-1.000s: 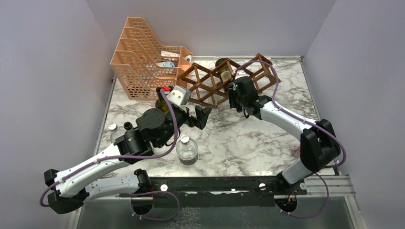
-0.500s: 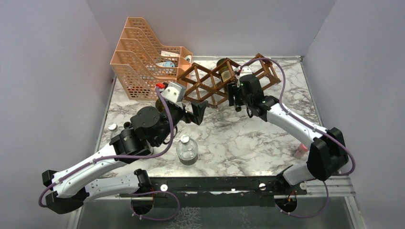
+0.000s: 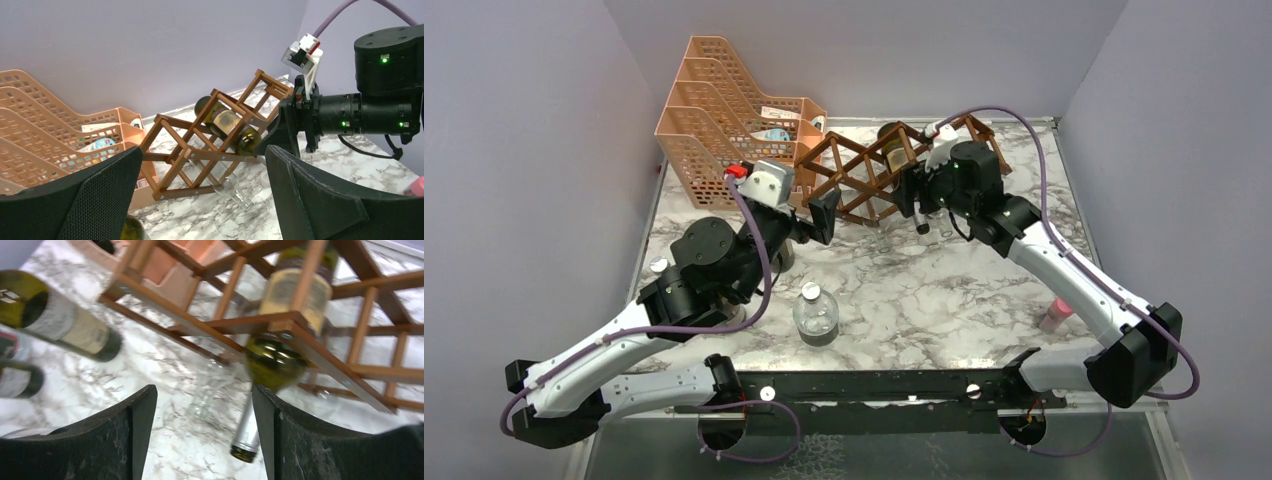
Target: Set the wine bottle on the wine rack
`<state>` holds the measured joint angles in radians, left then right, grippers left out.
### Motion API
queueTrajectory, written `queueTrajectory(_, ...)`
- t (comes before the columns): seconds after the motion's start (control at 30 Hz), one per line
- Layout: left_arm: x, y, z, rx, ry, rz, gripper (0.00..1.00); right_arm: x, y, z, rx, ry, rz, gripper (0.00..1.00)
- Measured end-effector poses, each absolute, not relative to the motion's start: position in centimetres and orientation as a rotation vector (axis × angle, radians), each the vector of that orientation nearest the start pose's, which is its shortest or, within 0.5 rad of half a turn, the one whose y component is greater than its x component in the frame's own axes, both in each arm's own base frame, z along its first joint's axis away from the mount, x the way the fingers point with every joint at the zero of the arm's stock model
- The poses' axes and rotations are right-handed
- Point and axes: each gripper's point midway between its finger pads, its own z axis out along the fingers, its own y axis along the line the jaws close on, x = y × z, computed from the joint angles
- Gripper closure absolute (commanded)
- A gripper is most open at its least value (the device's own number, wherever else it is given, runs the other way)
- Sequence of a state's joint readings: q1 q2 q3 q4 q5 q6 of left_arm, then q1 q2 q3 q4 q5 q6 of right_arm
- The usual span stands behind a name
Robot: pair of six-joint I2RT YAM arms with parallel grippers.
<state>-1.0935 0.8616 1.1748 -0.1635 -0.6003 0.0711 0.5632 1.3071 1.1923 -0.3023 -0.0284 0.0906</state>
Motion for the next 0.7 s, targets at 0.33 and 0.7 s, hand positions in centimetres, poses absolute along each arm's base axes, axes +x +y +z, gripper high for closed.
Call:
queueTrajectory(0.33,21.7,-18.9,46.0,0.313,1.376,-0.395,0.01,30.6,33.1,25.9,-0.726,1.912,0.694,0.27)
queueTrajectory(0.7,19.5,-14.2,49.5,0.217,1.269,-0.452,0.01,30.0,44.3,25.9,-0.821,1.824,0.842,0.27)
